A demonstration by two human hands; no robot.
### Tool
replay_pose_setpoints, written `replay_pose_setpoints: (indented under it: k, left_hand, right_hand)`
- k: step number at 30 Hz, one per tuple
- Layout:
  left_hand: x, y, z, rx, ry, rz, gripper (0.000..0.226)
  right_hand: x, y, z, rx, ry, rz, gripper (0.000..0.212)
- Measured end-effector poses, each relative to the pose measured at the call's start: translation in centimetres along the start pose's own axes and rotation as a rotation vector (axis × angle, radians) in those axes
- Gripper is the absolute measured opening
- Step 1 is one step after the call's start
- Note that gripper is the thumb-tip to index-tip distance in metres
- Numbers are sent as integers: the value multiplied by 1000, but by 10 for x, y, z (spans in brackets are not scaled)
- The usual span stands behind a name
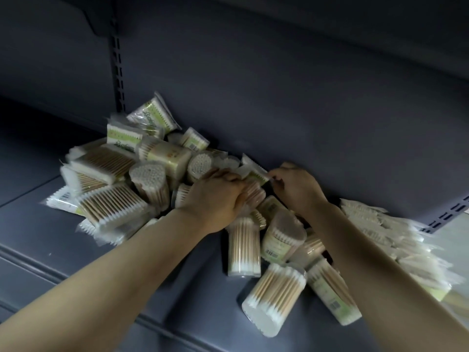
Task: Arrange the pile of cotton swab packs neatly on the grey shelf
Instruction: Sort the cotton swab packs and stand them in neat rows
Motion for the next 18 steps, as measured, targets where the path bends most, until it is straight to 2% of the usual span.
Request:
replay_pose_setpoints:
  k: [4,6,10,14,18]
  left_hand:
    - [2,1,0,10,15,14,57]
    - [1,2,0,15,28,16,53]
    - [-2,5,0,37,57,-5,38]
    - [-1,8,-1,27,73,-31,35]
    - [-4,11,-1,26,99,4,37]
  right_hand:
    - [7,-4,6,-33,-24,41,26]
    - [8,-7,9,-36,-41,85,25]
    - [7,0,9,128,-112,-51,19]
    - [-1,-1,4,123,-39,-45,31]
    - [-2,-5,-1,117,-27,-53,30]
Point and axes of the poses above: each hand's wrist, its own z-axis away from the middle knuckle, its own y-axis out of the back of the hand, x = y × z, the point moved 5 cm from there along -z, towards the middle knuckle, and after that the axes turned 8 degrees about -y, right-handed, at the moved point
